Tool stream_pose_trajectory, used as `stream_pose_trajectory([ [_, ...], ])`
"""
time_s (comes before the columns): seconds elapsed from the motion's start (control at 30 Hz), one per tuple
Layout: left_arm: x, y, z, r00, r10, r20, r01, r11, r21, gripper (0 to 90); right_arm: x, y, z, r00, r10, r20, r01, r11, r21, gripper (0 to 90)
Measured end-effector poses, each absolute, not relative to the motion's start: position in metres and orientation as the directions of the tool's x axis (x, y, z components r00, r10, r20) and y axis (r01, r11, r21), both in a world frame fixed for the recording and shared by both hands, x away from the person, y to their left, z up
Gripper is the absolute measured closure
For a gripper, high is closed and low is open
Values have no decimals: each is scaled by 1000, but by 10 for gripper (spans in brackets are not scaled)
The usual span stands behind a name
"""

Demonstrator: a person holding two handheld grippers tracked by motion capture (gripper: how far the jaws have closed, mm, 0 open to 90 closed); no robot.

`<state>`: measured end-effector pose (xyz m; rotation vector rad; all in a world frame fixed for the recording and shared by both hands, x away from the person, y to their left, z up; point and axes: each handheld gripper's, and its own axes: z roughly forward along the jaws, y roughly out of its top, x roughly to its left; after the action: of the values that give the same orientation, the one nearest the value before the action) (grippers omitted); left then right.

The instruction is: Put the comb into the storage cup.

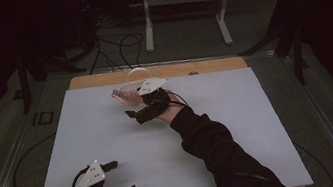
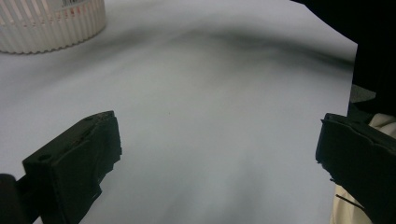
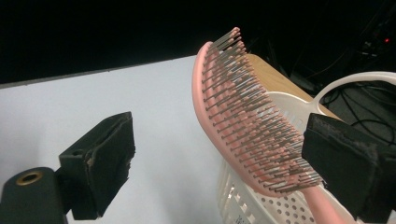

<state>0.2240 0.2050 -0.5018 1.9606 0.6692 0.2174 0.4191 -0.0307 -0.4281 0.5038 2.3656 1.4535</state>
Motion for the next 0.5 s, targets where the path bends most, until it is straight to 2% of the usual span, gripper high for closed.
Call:
stream_pose_trajectory([
  [0.5,225,203,-503,837,533,-127,353,-347,869,1,413,-52,-421,-884,464,-56,159,412,897,96],
])
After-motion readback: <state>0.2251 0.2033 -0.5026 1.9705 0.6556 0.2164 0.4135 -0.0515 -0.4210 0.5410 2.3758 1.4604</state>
